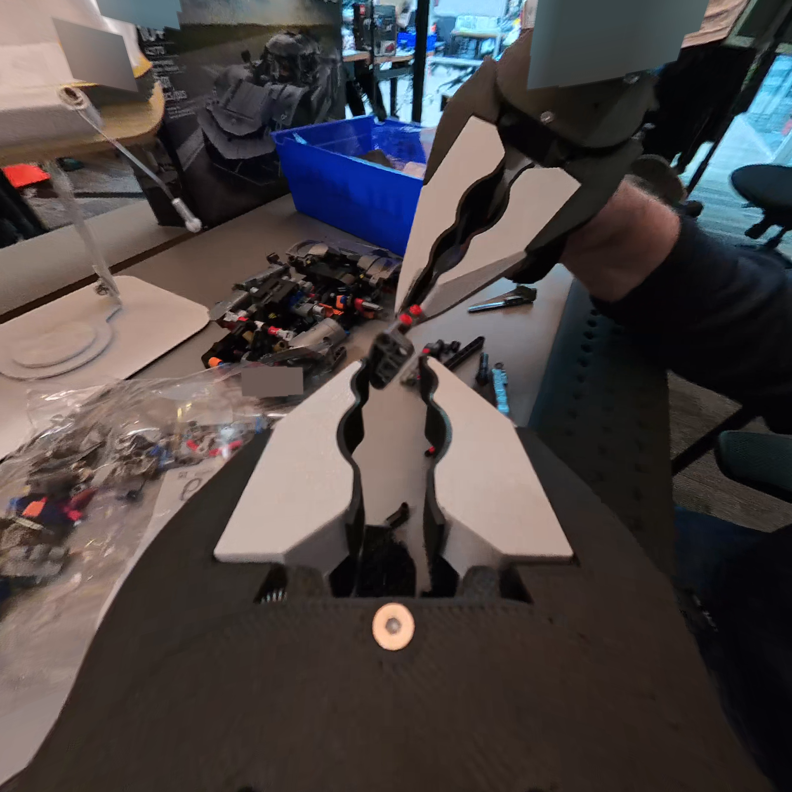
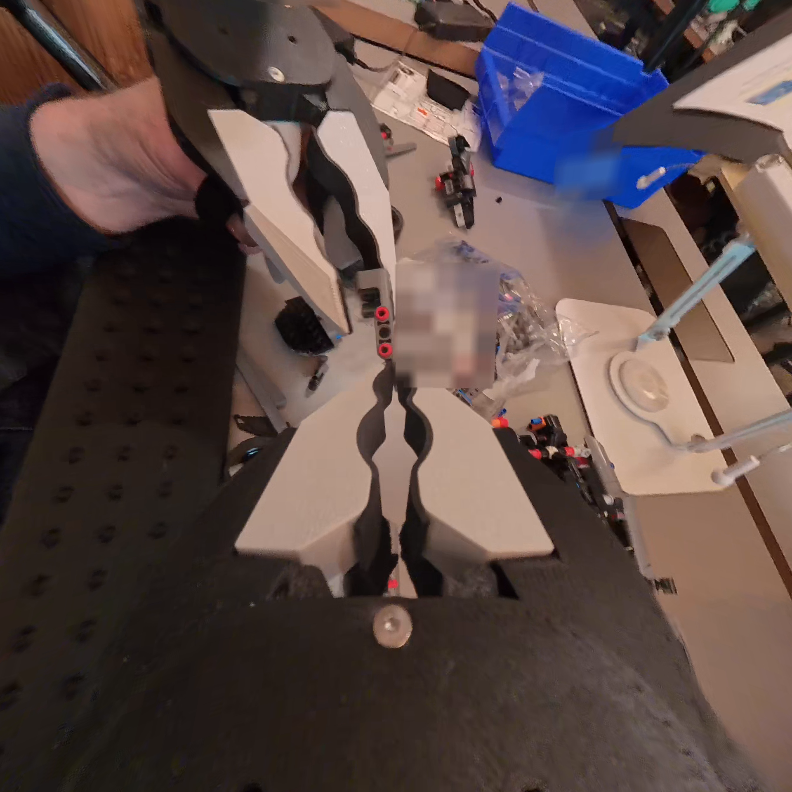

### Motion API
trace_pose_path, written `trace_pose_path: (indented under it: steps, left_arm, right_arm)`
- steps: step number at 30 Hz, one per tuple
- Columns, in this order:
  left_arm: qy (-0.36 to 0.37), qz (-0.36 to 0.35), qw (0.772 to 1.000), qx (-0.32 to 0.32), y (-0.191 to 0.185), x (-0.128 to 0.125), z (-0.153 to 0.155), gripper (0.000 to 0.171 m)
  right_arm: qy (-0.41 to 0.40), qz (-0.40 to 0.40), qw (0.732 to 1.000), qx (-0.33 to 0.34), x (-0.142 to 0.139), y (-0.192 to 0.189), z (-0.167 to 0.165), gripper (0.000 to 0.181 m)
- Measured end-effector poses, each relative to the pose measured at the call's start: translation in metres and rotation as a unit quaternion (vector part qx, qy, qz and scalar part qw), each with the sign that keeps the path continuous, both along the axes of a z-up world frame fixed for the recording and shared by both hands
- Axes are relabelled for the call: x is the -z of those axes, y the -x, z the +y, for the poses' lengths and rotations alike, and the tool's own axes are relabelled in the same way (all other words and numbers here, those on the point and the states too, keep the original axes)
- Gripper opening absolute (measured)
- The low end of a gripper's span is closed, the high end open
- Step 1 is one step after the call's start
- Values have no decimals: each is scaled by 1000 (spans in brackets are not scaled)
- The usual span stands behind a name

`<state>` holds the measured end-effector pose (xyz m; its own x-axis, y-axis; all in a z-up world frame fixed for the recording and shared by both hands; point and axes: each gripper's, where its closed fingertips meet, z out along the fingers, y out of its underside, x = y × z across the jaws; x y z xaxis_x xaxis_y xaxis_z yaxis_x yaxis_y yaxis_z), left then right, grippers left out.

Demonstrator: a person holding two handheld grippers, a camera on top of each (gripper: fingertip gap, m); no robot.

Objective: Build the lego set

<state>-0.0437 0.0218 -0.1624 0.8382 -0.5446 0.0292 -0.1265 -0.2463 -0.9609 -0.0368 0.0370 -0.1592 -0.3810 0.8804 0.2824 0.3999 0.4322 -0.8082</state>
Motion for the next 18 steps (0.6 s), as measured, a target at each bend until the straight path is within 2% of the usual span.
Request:
trace_pose_path:
  steps: [2, 5, 7, 10, 12, 15, 18]
  left_arm:
    - [-7, 27, 999, -27, 12, 1, 0, 32]
    - [-53, 37, 995, -82, 40, -16, -3, 35]
    - [-73, 5, 990, -117, 61, -25, -5, 33]
    - [-89, -69, 987, -111, 68, -37, -9, 32]
    - [-83, -61, 985, -136, 77, -33, -8, 34]
    - [-92, -66, 983, -142, 80, -36, -10, 33]
    - [-83, -72, 983, -147, 81, -33, -8, 30]
  right_arm:
    - [2, -19, 1000, 19, 5, 3, 6, 0]
    - [-19, -85, 995, 54, 27, 10, 17, 0]
    - [-45, -112, 989, 87, 41, 26, 26, 0]
    - [-77, -108, 981, 138, 51, 64, 38, 2]
    - [-122, -149, 968, 159, 64, 71, 48, 32]
    - [-80, -144, 976, 141, 55, 62, 42, 20]
    - [-27, -150, 984, 94, 42, 32, 29, 15]
